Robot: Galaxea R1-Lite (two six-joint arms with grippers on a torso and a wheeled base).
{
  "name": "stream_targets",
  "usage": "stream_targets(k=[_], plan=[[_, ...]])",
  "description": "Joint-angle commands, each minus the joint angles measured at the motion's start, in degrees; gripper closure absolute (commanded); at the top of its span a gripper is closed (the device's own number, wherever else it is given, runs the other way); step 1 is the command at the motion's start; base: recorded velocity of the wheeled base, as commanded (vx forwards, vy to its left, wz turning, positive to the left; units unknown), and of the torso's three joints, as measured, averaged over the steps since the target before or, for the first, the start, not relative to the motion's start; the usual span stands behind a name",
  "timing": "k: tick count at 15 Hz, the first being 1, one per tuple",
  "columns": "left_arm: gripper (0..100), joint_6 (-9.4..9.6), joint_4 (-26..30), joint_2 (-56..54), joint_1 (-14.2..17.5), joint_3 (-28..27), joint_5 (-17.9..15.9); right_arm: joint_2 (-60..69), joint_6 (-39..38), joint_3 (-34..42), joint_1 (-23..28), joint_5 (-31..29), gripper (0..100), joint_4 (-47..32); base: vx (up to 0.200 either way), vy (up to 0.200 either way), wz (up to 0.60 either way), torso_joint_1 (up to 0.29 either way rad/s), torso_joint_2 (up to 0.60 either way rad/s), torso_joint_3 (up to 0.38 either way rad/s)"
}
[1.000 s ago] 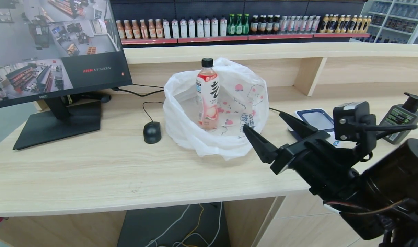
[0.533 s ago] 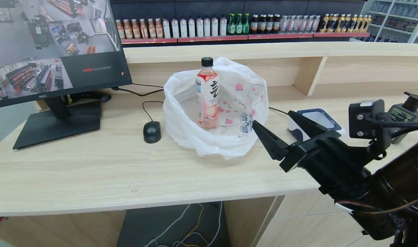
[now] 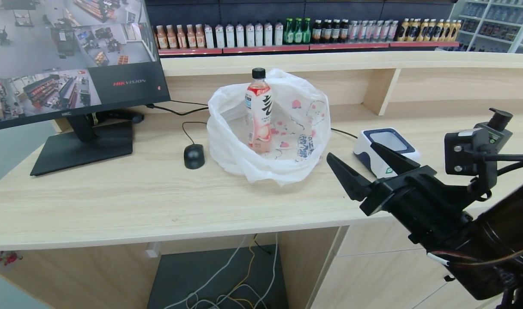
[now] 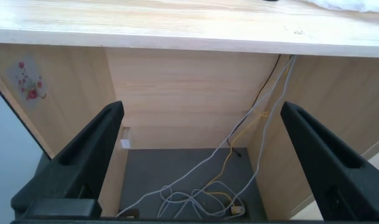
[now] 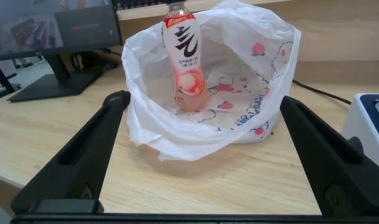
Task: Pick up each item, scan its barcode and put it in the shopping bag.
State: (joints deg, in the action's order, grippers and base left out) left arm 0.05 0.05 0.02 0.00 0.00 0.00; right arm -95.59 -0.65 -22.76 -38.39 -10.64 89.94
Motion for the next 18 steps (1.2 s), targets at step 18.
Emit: stream_targets(k=[18], plan=[[0, -0.14, 0.0, 0.0, 0.0, 0.0, 0.0, 7.9, 1.7, 3.5, 2.4, 0.1, 0, 0.1, 0.0, -0.2, 0.0, 0.002, 0.0, 0.001]])
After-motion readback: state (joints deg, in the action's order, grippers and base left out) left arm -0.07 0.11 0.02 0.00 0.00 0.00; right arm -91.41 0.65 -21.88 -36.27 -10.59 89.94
